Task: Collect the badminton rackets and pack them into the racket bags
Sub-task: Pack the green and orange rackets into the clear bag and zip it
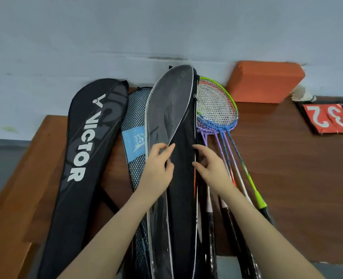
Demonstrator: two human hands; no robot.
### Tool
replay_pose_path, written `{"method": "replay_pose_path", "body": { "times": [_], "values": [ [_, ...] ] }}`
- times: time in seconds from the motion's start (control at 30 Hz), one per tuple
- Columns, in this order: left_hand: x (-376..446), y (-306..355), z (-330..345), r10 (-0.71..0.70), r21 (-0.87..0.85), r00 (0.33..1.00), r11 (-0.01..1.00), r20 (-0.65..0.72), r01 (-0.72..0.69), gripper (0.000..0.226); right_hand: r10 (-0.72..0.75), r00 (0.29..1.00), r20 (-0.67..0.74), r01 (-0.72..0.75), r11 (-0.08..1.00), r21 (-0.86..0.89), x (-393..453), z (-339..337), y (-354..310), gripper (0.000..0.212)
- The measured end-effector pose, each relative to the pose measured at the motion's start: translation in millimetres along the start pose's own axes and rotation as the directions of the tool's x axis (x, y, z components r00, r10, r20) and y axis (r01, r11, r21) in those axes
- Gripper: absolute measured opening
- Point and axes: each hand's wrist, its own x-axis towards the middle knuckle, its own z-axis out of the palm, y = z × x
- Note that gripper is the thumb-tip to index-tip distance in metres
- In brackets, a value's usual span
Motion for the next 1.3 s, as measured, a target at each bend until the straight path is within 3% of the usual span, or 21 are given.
{"method": "replay_pose_path", "body": {
  "times": [0.1,0.23,0.3,0.53,0.77,0.87,1.03,1.3],
  "values": [
    [6,9,12,-0.074,0.009,0.997,0.997,-0.029,0.075,0.044,0.026,0.999,-0.021,-0.025,0.998,0.054,-6,-17,21,0.037],
    [5,22,11,-0.192,-0.03,0.949,0.981,-0.25,0.191,0.041,0.135,0.967,-0.214,-0.122,0.99,0.076,-18,-45,50,0.024],
    [6,24,13,-0.208,-0.037,0.933,0.978,-0.293,0.206,0.039,0.212,0.936,-0.281,-0.205,0.977,0.054,-20,-57,67,0.02],
    [10,20,35,-0.078,0.033,0.991,0.996,-0.108,0.082,0.043,0.391,0.893,-0.224,-0.422,0.899,-0.117,-13,-72,102,0.035],
    [23,14,30,-0.109,0.059,0.991,0.993,0.079,0.105,0.052,0.315,0.941,-0.127,-0.333,0.93,-0.155,-9,-83,103,0.037],
    [23,10,29,-0.094,0.05,0.995,0.994,0.036,0.093,0.051,0.206,0.966,-0.155,-0.216,0.975,-0.051,-11,-84,96,0.038],
    [19,6,22,-0.131,0.003,0.989,0.991,-0.069,0.132,0.049,0.103,0.952,-0.288,-0.125,0.99,-0.058,-15,-68,79,0.037],
    [18,-4,10,-0.211,-0.049,0.973,0.977,-0.096,0.207,0.047,0.209,0.932,-0.297,-0.264,0.952,-0.158,-19,-39,79,0.038]
  ]
}}
